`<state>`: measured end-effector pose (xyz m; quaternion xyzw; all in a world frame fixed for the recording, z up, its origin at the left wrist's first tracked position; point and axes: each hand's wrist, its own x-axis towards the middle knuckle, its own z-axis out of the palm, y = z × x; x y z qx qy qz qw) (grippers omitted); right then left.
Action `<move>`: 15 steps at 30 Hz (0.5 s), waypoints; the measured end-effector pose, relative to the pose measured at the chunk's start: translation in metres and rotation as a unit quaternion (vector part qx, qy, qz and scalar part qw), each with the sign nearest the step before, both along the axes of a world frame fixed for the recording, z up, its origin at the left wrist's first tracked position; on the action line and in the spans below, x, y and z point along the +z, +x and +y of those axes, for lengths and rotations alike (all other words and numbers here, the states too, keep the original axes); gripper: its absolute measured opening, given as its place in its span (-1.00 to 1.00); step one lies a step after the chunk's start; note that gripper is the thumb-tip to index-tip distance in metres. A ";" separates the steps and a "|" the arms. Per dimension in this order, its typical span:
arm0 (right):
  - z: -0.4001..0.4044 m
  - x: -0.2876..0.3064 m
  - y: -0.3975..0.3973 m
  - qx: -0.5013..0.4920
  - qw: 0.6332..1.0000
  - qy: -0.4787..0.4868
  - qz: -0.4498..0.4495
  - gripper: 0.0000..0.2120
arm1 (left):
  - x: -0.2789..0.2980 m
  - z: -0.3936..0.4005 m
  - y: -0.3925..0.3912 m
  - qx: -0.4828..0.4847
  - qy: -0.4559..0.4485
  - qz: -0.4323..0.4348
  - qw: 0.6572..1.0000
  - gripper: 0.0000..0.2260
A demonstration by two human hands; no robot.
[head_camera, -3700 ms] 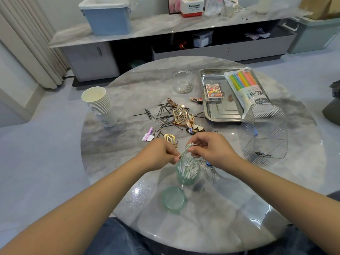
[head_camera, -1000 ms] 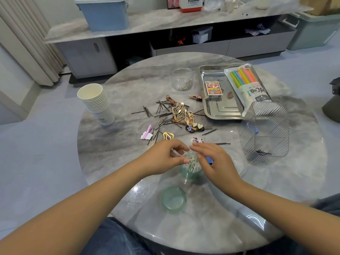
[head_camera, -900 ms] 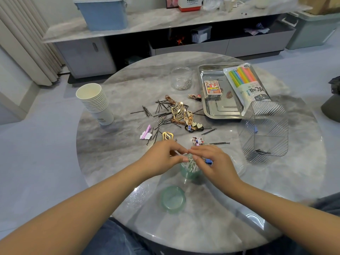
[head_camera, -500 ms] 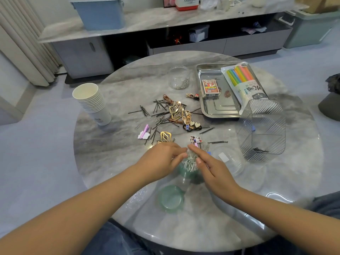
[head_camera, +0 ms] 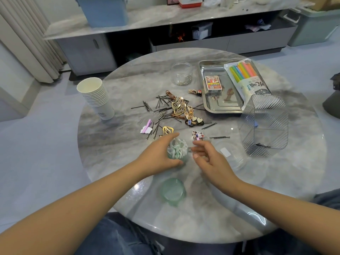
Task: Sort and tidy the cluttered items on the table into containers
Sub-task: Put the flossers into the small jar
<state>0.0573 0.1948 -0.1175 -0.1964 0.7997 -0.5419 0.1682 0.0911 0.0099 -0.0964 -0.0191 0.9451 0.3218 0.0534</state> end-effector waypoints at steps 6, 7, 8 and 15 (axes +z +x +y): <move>0.001 -0.005 0.007 0.232 0.950 0.152 0.146 -0.55 | 0.011 -0.022 0.016 0.076 -0.003 0.033 0.997 -0.28; 0.000 -0.006 0.009 0.271 0.932 0.171 0.167 -0.48 | 0.011 -0.024 0.021 0.081 -0.004 0.032 0.996 -0.27; 0.000 -0.006 0.007 0.298 0.919 0.186 0.179 -0.43 | 0.012 -0.025 0.022 0.083 -0.005 0.029 0.996 -0.27; -0.009 -0.007 0.013 0.353 0.872 0.250 0.229 -0.29 | 0.012 -0.028 0.045 0.091 -0.006 0.011 0.996 -0.22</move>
